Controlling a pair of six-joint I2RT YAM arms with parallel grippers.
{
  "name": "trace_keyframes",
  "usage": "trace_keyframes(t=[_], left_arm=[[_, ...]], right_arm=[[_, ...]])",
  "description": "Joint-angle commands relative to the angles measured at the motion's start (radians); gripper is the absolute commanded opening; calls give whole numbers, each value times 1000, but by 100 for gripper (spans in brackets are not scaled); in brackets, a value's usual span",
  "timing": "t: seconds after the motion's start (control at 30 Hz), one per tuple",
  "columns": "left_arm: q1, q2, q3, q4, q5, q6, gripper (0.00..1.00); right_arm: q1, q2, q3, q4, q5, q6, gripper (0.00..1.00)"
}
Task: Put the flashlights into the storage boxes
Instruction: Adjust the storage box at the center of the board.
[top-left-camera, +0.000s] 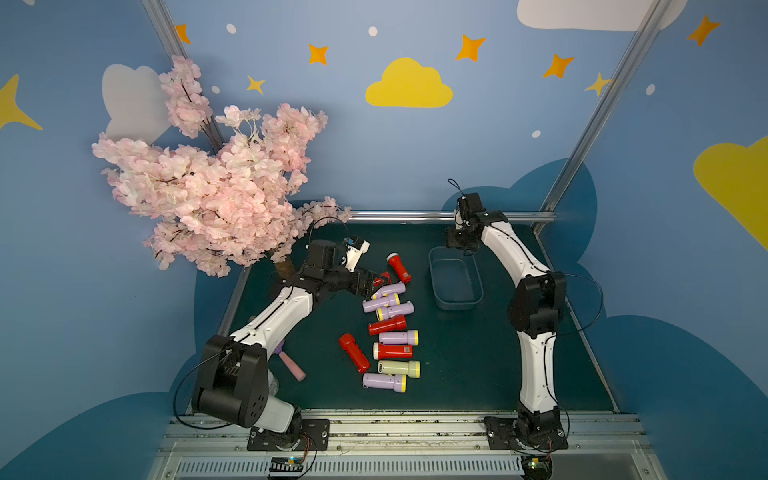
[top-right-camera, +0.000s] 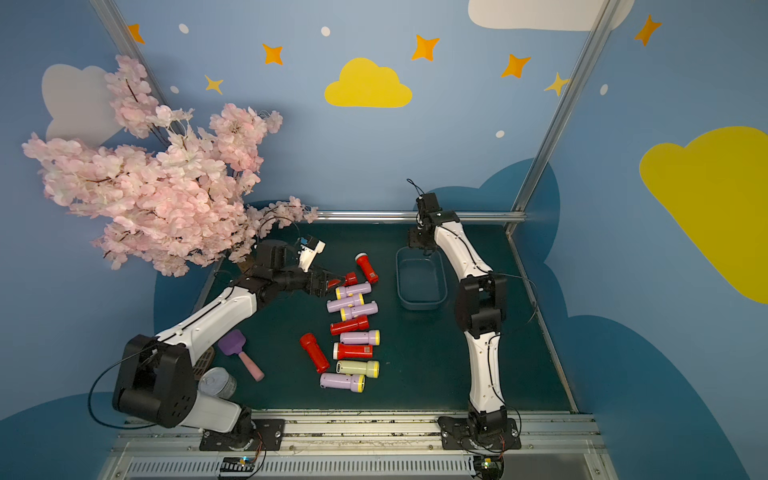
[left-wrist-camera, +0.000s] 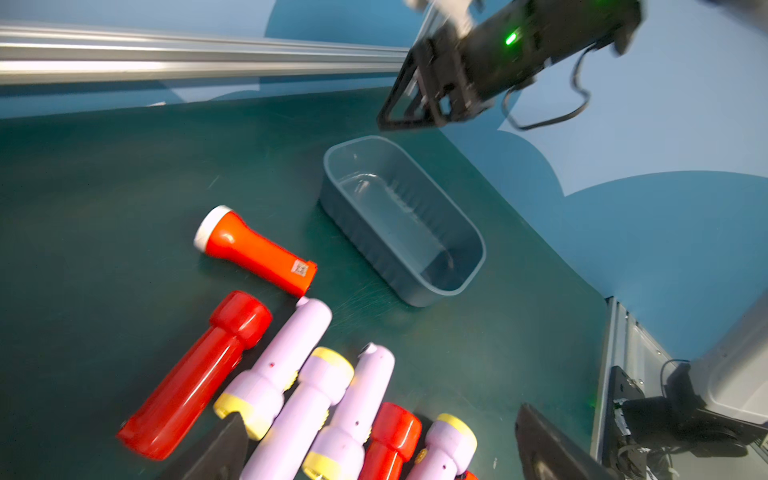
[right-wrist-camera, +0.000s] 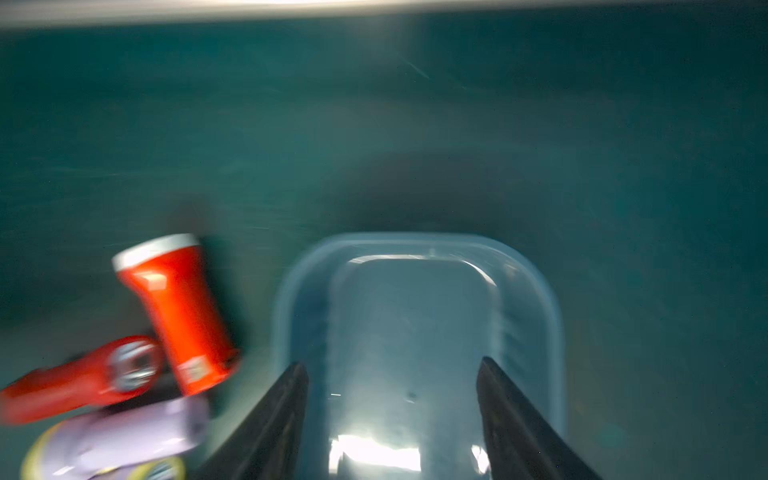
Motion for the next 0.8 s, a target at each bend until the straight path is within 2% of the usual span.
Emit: trace_keyframes(t=[0.0,0.13,0.33,0.5,0.67,0.77], left_arm=[[-12,27,43,-5,8,5,99],[-30,49,84,-29,0,14,99],[-57,61,103,-48,-22,7,99],[-79,49,98,-53,-39,-4,99],[-89,56,130,-106,-55,17,99],[-92,56,140,-114,-64,20,99]], right_arm=[[-17,5,-2,-48,71,49,65],[-35,21,-8,-59,109,51,65],[-65,70,-5,-62,84,67,62],[-91,131,40,-47,67,84,51],[-113,205,125,-55,39,102,48],[-118,230,144,-55,36,117,36]])
